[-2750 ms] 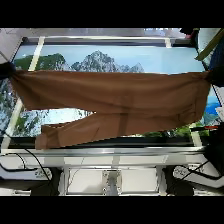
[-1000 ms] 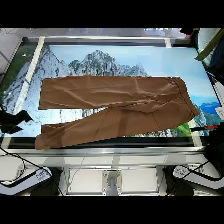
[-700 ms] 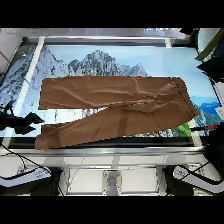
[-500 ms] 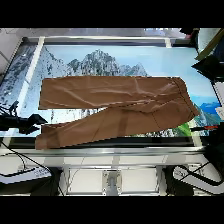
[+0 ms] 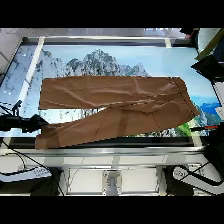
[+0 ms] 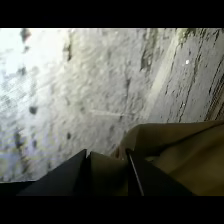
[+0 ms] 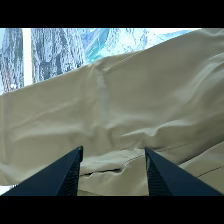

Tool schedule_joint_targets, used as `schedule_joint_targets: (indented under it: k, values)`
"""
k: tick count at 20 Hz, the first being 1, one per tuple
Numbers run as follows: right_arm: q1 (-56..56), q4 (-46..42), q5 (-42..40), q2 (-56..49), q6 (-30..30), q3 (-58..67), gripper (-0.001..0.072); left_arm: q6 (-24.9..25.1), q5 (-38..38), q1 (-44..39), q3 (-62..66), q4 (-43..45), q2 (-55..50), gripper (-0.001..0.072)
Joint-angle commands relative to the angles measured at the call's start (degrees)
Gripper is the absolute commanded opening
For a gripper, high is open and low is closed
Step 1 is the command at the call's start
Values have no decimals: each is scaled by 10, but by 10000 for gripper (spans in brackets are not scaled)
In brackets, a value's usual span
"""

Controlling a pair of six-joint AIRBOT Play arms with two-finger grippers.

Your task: Fold the clothes and pants, and hang the long-sleeved shirts on hangers.

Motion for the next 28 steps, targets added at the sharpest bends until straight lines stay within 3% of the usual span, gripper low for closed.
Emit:
schedule_joint_targets:
  k: [1, 2, 7, 16, 20, 21, 22, 25, 28]
  values:
    - [0, -1, 0, 0, 1, 1, 449, 5, -14, -3, 0, -4, 0, 143]
    - [0, -1, 0, 0, 1, 1, 449, 6, -14, -3, 0, -5, 0, 16]
    - [0, -1, 0, 0, 1, 1, 449, 2, -10, -2, 38, -4, 2, 11]
    - [0, 0, 0, 0, 14, 1, 448, -128, 130, -4, 171, 64, 0, 10]
    - [0, -18, -3, 1, 14, 1, 448, -134, 154, -30, 172, 34, -4, 25]
    - [0, -36, 0, 2, 14, 0, 448, -134, 154, -40, 172, 30, -4, 243]
    - [0, -58, 5, 5, 14, 0, 448, -134, 153, -47, 177, 30, -3, 678]
    - [-10, -151, 32, 32, 10, -1, 450, -146, 94, -24, 204, 35, 11, 700]
    - [-71, -190, 80, 78, -15, -51, 451, -227, -1, 42, 195, 110, 38, 700]
